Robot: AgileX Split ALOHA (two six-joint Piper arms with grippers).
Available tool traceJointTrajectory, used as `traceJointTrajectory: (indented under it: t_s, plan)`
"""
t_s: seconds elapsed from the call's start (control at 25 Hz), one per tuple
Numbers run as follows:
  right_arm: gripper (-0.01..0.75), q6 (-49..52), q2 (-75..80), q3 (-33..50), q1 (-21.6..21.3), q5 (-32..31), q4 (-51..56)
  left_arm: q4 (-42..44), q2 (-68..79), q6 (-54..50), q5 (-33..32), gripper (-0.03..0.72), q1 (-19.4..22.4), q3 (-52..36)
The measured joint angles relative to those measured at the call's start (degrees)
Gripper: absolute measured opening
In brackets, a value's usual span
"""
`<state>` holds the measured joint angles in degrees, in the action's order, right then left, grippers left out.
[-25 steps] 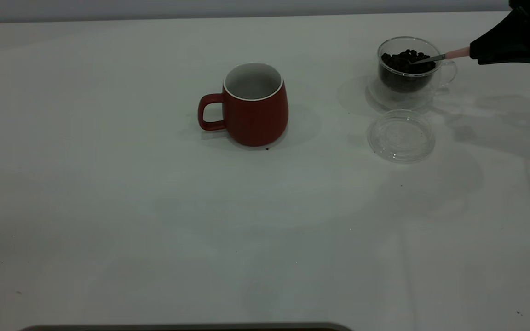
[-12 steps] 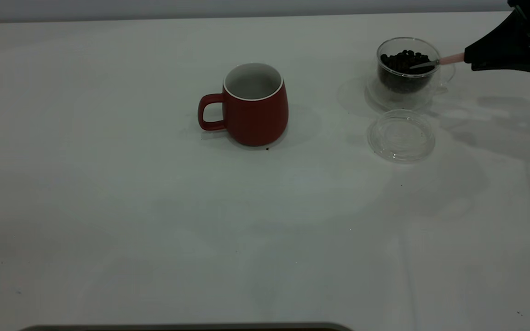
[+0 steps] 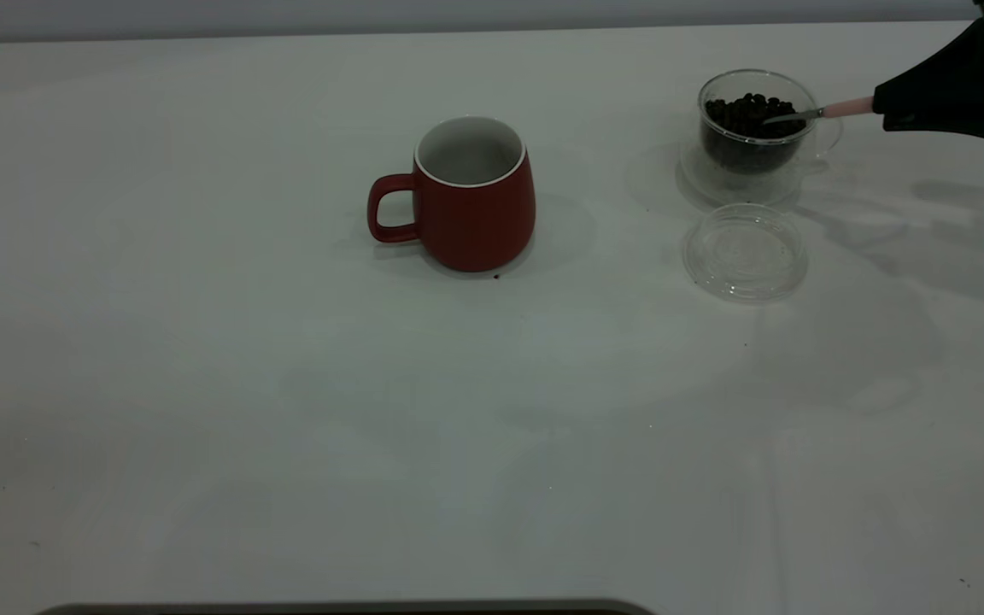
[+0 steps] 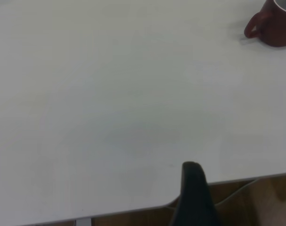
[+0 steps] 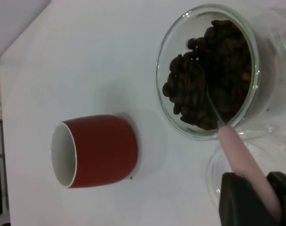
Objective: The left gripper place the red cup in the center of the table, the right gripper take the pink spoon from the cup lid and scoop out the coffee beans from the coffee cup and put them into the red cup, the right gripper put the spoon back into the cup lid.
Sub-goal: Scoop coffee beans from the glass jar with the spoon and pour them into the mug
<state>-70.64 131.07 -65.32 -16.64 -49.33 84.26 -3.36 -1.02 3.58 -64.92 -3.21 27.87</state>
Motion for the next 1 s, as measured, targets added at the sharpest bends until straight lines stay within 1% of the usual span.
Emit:
traceJointTrajectory:
  t_s: [0.36, 0.6, 0.84, 1.0]
  plan:
    - [0.111, 0.02, 0.05, 0.0, -2.09, -0.13, 0.6, 0.0, 0.0, 0.0, 0.0, 0.59, 0.0, 0.0]
    - [0.111, 0.3, 0.05, 0.0, -2.28, -2.02, 0.6, 0.0, 0.0, 0.0, 0.0, 0.59, 0.0, 0.0]
    - [0.111, 2.2, 0.05, 0.0, -2.34, -2.31, 0.6, 0.0, 0.0, 0.0, 0.0, 0.59, 0.0, 0.0]
    - [0.111, 2.56, 0.05, 0.0, -3.28, -2.85, 0.6, 0.0, 0.0, 0.0, 0.0, 0.59, 0.0, 0.0]
